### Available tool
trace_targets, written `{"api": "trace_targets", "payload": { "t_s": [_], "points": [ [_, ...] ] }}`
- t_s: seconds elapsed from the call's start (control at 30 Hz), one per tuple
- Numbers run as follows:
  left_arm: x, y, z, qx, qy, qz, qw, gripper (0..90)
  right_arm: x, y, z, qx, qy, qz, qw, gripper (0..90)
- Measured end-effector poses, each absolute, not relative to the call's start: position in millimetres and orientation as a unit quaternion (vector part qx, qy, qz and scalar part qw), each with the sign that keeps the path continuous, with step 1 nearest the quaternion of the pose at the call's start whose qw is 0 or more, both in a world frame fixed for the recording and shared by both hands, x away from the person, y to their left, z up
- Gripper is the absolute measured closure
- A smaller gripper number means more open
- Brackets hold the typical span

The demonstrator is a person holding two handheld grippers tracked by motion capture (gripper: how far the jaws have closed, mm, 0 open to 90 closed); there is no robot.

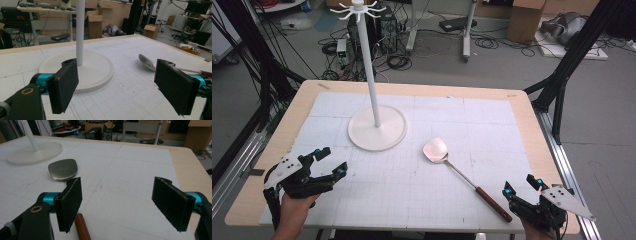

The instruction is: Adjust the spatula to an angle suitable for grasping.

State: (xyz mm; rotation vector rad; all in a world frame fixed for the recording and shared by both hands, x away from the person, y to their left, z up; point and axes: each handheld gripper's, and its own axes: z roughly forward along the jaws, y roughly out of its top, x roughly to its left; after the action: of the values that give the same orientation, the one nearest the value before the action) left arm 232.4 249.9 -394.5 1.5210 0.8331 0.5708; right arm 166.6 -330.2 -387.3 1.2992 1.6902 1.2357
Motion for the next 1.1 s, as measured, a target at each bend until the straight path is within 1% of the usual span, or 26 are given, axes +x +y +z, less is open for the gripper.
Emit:
{"api": "trace_targets", "payload": {
  "t_s": [0.17, 0.3, 0.37, 0.4, 0.43, 0.47, 0.5, 0.53, 0.57, 0.6, 0.63, 0.67, 0.7, 0.73, 0.8, 0.83, 0.87, 0.9, 1.0, 1.03, 1.1],
  "points": [
    [234, 250, -396, 0.658, 0.365, 0.249, 0.609, 19.9, 168, -329, -388, 0.493, 0.651, 0.475, 0.327, 23.1],
    [234, 249, -396, 0.659, 0.368, 0.247, 0.608, 19.9, 171, -324, -389, 0.489, 0.657, 0.475, 0.322, 24.8],
    [233, 250, -396, 0.658, 0.367, 0.249, 0.609, 19.9, 173, -323, -390, 0.487, 0.657, 0.483, 0.314, 29.1],
    [234, 250, -396, 0.658, 0.367, 0.25, 0.609, 19.9, 173, -323, -390, 0.487, 0.657, 0.483, 0.314, 29.1],
    [234, 250, -395, 0.658, 0.367, 0.25, 0.608, 19.9, 173, -320, -389, 0.485, 0.659, 0.488, 0.304, 36.1],
    [234, 249, -395, 0.658, 0.367, 0.249, 0.609, 19.9, 173, -320, -389, 0.485, 0.659, 0.488, 0.304, 36.1],
    [234, 249, -395, 0.657, 0.366, 0.247, 0.61, 19.9, 173, -317, -389, 0.484, 0.659, 0.491, 0.3, 39.9],
    [234, 248, -395, 0.66, 0.364, 0.246, 0.61, 20.0, 173, -315, -389, 0.481, 0.661, 0.496, 0.294, 44.8],
    [234, 248, -395, 0.663, 0.361, 0.246, 0.608, 20.0, 174, -310, -389, 0.473, 0.666, 0.505, 0.281, 53.7],
    [234, 247, -395, 0.665, 0.36, 0.243, 0.607, 20.0, 176, -307, -390, 0.47, 0.669, 0.506, 0.277, 57.3],
    [234, 247, -396, 0.667, 0.359, 0.243, 0.606, 20.0, 176, -307, -390, 0.47, 0.669, 0.506, 0.277, 57.3],
    [233, 246, -395, 0.667, 0.359, 0.242, 0.607, 20.0, 177, -305, -391, 0.466, 0.674, 0.507, 0.266, 61.6],
    [230, 247, -395, 0.668, 0.357, 0.245, 0.605, 20.1, 177, -301, -391, 0.459, 0.688, 0.5, 0.258, 69.1],
    [230, 247, -395, 0.668, 0.357, 0.245, 0.605, 20.2, 177, -301, -391, 0.459, 0.688, 0.5, 0.258, 69.1],
    [229, 248, -395, 0.668, 0.357, 0.244, 0.605, 20.2, 176, -298, -392, 0.445, 0.704, 0.493, 0.254, 76.4],
    [230, 248, -395, 0.668, 0.359, 0.243, 0.604, 20.4, 175, -295, -392, 0.429, 0.72, 0.487, 0.246, 83.8],
    [231, 249, -396, 0.668, 0.359, 0.242, 0.605, 20.4, 175, -295, -392, 0.429, 0.72, 0.487, 0.246, 83.8],
    [234, 249, -397, 0.669, 0.362, 0.239, 0.604, 20.9, 177, -293, -395, 0.417, 0.736, 0.478, 0.236, 88.8],
    [236, 249, -397, 0.669, 0.364, 0.238, 0.603, 21.0, 180, -290, -400, 0.408, 0.754, 0.464, 0.224, 89.0],
    [236, 248, -397, 0.668, 0.365, 0.237, 0.604, 21.0, 183, -286, -405, 0.397, 0.772, 0.454, 0.202, 89.0],
    [238, 247, -398, 0.669, 0.364, 0.237, 0.603, 21.0, 184, -283, -408, 0.39, 0.781, 0.448, 0.193, 89.0]
  ]
}}
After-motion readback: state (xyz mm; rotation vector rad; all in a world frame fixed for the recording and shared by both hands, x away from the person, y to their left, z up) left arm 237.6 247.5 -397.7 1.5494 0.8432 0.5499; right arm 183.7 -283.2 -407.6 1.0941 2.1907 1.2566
